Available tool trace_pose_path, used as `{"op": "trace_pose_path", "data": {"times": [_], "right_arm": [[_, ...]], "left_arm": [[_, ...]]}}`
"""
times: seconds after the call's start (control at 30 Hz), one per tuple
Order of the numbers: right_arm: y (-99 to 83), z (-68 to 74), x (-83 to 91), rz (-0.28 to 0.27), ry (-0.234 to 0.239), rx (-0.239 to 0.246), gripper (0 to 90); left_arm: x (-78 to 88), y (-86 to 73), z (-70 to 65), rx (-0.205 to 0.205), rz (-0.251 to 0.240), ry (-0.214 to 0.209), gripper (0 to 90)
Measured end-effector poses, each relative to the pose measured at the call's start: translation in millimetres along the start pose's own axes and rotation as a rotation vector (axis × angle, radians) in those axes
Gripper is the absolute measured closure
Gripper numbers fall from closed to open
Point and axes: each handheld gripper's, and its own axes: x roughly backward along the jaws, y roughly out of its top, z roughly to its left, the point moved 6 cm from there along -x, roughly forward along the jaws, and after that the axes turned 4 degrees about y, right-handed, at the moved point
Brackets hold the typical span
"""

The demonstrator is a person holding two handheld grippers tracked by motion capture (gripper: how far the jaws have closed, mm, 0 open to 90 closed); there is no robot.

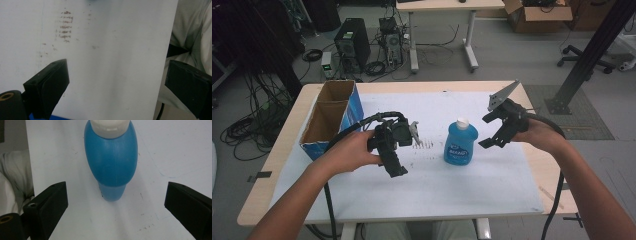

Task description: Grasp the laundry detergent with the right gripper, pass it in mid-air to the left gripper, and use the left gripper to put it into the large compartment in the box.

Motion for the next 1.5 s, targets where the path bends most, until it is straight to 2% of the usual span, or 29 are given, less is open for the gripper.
{"op": "trace_pose_path", "data": {"times": [0.3,0.53,0.93,1.5], "right_arm": [[-9.5,-2.1,-11.7,-0.049,0.0,0.006,4.5],[-13.1,-3.6,-13.1,-0.089,-0.008,0.005,4.4],[-20.6,-3.9,-19.7,-0.135,0.004,0.001,4.5],[-33.1,-4.2,-27.7,-0.241,0.007,-0.007,4.4]], "left_arm": [[-2.4,-0.7,-0.5,0.01,-0.001,-0.002,5.7],[-4.1,-2.1,-0.5,0.015,0.002,-0.004,5.7],[-4.4,-2.1,-0.8,0.017,0.0,-0.005,5.7],[-5.0,-2.9,-0.1,0.015,0.006,-0.007,5.7]]}}
